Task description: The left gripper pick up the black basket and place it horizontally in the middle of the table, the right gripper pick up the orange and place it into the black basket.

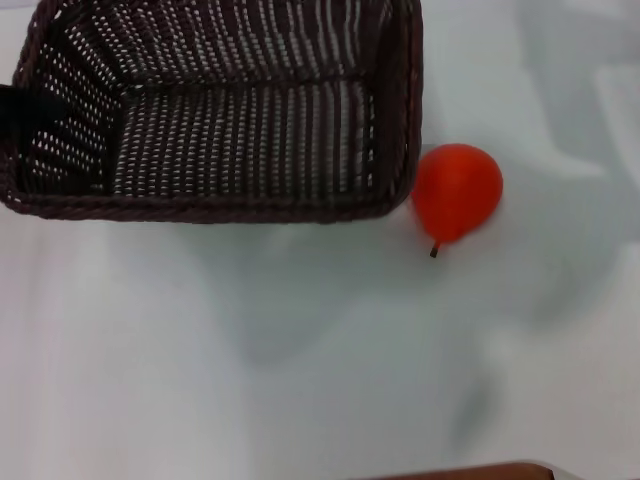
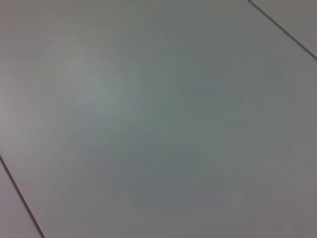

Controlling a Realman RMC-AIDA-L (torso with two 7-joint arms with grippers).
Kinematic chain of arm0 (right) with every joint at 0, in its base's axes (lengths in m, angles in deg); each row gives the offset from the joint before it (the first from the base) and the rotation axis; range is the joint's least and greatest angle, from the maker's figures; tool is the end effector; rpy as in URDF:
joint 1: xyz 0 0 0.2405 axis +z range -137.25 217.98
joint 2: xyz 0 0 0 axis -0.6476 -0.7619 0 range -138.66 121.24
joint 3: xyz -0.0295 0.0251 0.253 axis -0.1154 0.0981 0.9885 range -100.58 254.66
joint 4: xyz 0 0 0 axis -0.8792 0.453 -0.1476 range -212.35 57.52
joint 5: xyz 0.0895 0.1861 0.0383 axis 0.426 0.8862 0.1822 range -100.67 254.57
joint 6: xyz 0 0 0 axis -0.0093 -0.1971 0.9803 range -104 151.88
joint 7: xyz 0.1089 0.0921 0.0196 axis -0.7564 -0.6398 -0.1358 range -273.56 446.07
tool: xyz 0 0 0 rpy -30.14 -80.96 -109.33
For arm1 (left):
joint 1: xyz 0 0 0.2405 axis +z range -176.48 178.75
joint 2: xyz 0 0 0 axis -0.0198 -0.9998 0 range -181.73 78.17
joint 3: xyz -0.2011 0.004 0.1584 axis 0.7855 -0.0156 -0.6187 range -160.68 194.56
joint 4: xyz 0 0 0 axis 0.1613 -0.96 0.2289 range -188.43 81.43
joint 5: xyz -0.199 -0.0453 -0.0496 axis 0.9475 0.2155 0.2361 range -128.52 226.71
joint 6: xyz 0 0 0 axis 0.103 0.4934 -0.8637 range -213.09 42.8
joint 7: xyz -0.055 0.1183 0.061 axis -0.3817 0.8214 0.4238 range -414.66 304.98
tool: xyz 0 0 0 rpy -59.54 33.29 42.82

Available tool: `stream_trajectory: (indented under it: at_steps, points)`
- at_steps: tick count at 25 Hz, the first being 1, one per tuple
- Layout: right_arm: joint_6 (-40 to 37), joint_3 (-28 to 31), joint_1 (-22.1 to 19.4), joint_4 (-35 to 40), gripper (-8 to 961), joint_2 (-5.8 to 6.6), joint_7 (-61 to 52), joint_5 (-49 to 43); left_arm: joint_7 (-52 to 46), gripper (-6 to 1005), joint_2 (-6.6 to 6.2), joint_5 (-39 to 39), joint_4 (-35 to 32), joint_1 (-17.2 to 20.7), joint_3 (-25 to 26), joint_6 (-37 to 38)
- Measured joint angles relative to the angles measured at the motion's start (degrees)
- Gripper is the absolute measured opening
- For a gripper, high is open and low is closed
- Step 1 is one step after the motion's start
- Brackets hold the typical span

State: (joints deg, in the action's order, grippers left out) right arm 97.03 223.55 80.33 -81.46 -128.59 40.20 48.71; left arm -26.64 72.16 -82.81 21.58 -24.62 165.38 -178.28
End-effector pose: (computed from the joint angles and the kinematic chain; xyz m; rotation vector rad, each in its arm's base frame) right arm 0.2778 0.4036 0.0613 -0.7795 -1.1454 -1.2694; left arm -0.2660 0.3288 0.0908 -1.9953 -1.7866 -0.5857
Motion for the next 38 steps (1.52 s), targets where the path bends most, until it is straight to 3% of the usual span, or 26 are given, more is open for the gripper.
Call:
stream_trajectory:
  at_steps: [17, 30, 36, 38]
  points:
    - [0.04, 0.00, -0.06, -0.37, 909, 0.00, -0.01, 0.56, 0.04, 148, 0.43, 2.71, -5.59, 3.02, -7.70, 9.32]
    - [0.04, 0.00, -0.06, 0.04, 907, 0.00, -0.08, 0.55, -1.28, 267, 0.33, 5.71, -6.20, 5.31, -8.46, 11.29]
    - [-0.30, 0.00, -0.10, 0.09, 906, 0.00, -0.09, 0.55, -1.34, 442, 0.06, 6.15, -6.19, 6.10, -8.54, 8.67]
    - [-0.60, 0.00, -0.12, 0.09, 905, 0.00, -0.09, 0.55, -1.32, 441, 0.03, 6.17, -6.07, 6.21, -8.33, 7.51]
